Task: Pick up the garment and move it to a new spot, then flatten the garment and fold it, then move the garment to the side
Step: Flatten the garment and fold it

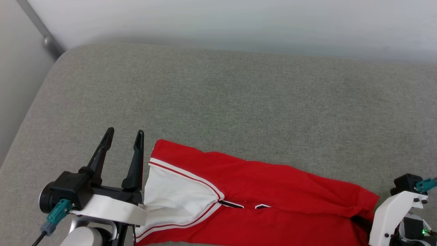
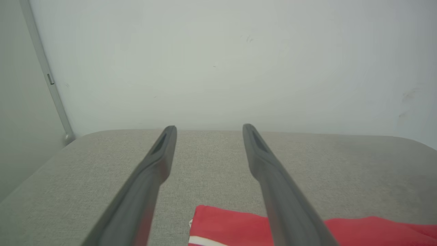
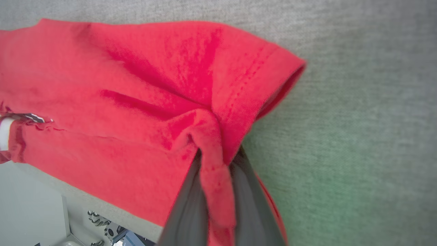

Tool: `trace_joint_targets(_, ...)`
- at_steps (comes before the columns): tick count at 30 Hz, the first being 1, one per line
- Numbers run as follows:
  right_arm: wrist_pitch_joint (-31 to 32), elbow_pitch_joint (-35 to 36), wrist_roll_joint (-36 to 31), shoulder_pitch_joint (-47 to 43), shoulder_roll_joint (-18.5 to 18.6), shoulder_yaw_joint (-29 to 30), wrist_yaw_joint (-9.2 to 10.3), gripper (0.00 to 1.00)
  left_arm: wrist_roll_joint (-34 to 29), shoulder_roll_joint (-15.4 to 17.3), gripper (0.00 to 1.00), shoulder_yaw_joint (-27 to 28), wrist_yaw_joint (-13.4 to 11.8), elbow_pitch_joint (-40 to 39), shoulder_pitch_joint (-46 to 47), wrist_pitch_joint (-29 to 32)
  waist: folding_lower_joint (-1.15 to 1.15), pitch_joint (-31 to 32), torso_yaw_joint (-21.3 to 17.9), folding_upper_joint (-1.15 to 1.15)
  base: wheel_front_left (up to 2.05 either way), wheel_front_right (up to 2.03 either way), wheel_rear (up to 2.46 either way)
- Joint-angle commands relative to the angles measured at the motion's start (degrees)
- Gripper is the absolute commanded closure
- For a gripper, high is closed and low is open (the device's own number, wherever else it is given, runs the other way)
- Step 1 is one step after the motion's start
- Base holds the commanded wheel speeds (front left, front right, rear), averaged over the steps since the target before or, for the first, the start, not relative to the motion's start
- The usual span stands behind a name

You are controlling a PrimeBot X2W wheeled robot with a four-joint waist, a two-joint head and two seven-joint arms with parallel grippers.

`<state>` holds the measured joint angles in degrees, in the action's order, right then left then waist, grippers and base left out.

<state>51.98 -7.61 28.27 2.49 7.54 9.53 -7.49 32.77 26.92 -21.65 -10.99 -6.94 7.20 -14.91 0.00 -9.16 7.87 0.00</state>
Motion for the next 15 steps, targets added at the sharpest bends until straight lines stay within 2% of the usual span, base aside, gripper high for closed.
trace_joint_targets(1,0.1,-1.4,0.6,-0.4,-0.1,-1.1,0.01,1.00,-0.5,0.1,0.00,-0.1,0.3,0.2,0.4,-0.4,0.00,0.4,-0.4,0.00,0.00,0.00,0.00)
trace_joint_targets(8,-1.4,0.4,2.1,1.6,2.7,-1.7,0.01,1.00,-0.8,0.4,0.00,-0.2,-0.7,0.9,-0.9,0.0,0.00,2.6,-1.7,0.00,0.00,0.00,0.00)
trace_joint_targets(15,-0.6,0.6,0.3,2.9,5.4,3.5,0.01,1.00,-0.9,0.5,0.00,-0.2,-1.7,0.3,-2.0,0.2,0.00,3.3,-3.3,0.00,0.00,0.00,0.00)
